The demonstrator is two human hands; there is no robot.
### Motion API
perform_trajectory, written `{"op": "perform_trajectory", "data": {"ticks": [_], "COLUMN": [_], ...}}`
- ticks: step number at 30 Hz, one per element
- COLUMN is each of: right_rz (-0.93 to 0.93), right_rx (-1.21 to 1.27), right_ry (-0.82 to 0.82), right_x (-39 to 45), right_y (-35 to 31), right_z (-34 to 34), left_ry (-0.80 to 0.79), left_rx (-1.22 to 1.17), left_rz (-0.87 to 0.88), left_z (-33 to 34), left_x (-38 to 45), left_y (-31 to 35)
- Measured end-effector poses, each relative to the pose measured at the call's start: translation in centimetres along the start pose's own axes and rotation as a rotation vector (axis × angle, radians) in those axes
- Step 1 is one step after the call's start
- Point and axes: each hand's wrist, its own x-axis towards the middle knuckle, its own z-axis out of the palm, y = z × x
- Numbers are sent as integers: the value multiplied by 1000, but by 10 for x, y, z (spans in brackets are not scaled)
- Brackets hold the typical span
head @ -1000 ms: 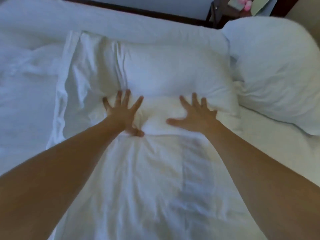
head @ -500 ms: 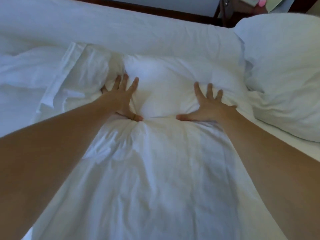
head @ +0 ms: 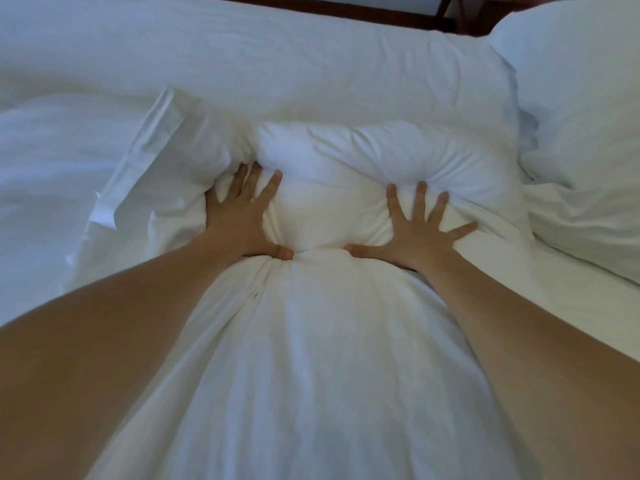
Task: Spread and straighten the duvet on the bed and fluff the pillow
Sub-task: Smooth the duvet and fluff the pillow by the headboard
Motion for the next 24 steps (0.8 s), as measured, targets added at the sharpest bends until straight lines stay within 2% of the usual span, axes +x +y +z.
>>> {"op": "perform_trajectory", "data": {"ticks": [5,10,15,18,21,24], "right_rz": [38,48,14,-34,-102,-229], "right_rx": [-8,-21,33,112,184,104], "right_ry": [91,104,141,30,17,132], "right_x": [-13,-57,-141,-192,-242,-289], "right_y": [-8,-20,-58,-96,-128,-154], "right_z": [9,19,53,63,75,104], "left_ry": [125,200,52,-57,-158,-155], "left_rx": [76,110,-42,-34,-154,-419], "left_rz": [-54,-157,-231,-251,-318,-275], "left_z": [5,13,13,9,-3,-32], "left_x": [-20,-75,-137,-180,-223,-260], "left_y": [1,-23,-67,-90,-80,-45]}}
